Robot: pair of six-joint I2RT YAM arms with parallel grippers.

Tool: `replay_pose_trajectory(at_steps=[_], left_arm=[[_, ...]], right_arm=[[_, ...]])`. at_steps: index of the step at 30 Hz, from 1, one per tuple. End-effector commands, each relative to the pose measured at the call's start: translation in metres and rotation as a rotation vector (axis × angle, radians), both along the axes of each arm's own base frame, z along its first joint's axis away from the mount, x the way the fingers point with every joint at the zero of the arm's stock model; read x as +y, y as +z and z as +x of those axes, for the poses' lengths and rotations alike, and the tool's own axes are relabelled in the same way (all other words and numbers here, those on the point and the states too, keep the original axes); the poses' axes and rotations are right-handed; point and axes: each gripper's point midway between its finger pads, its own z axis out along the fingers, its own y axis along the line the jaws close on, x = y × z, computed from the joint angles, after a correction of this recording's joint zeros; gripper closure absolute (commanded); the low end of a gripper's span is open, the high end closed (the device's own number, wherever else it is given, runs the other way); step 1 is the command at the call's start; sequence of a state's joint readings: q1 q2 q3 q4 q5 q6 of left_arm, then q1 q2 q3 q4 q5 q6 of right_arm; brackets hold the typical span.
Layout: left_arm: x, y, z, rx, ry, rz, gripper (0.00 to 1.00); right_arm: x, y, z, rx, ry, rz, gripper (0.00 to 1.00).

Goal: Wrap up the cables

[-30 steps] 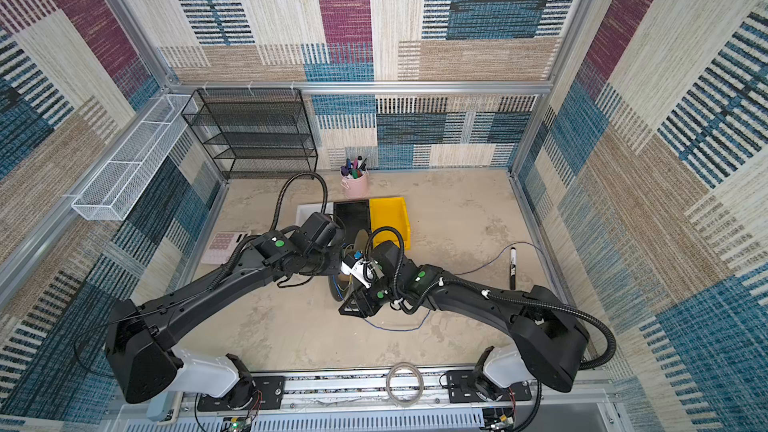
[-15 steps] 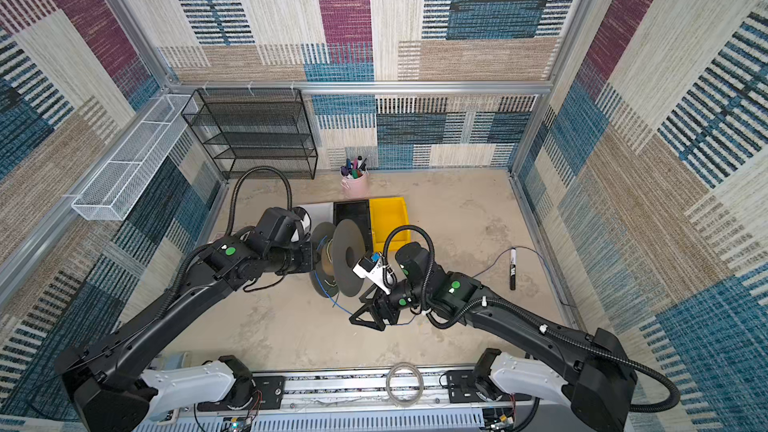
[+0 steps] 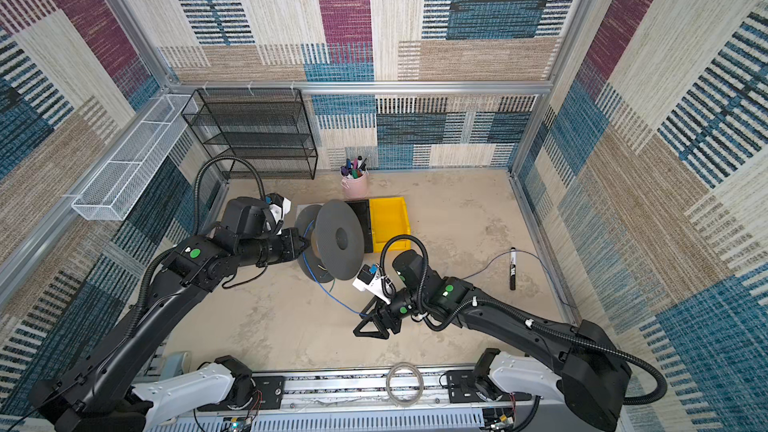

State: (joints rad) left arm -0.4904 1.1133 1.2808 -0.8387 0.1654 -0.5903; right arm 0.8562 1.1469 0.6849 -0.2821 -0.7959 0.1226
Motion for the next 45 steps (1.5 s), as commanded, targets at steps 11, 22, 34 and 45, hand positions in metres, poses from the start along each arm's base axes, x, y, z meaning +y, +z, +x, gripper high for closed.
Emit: replay_pose_trajectory(at_steps=[11, 22, 34, 45], left_arm=[[0.011, 0.024, 0.004, -0.025, -0.011, -0.117, 1.00], [0.019, 0.037, 0.010, -0.052, -0.016, -0.154, 1.00], [0.020, 0.052, -0.028, -0.126, -0.200, -0.164, 1.00], [0.036, -0.003, -0.059, -0.113, -0.281, 0.013, 1.00]], right_arm=[[-0.002, 0.000, 0.023, -0.071, -0.107, -0.070, 0.92], [-0.015, -0.025, 0.044, -0.088, -0.239, -0.213, 1.00], [-0.036, -0.043, 0.121, -0.040, -0.424, -0.299, 1.00], [-0.011, -0.045, 0.147, 0.024, -0.345, -0.293, 0.99]])
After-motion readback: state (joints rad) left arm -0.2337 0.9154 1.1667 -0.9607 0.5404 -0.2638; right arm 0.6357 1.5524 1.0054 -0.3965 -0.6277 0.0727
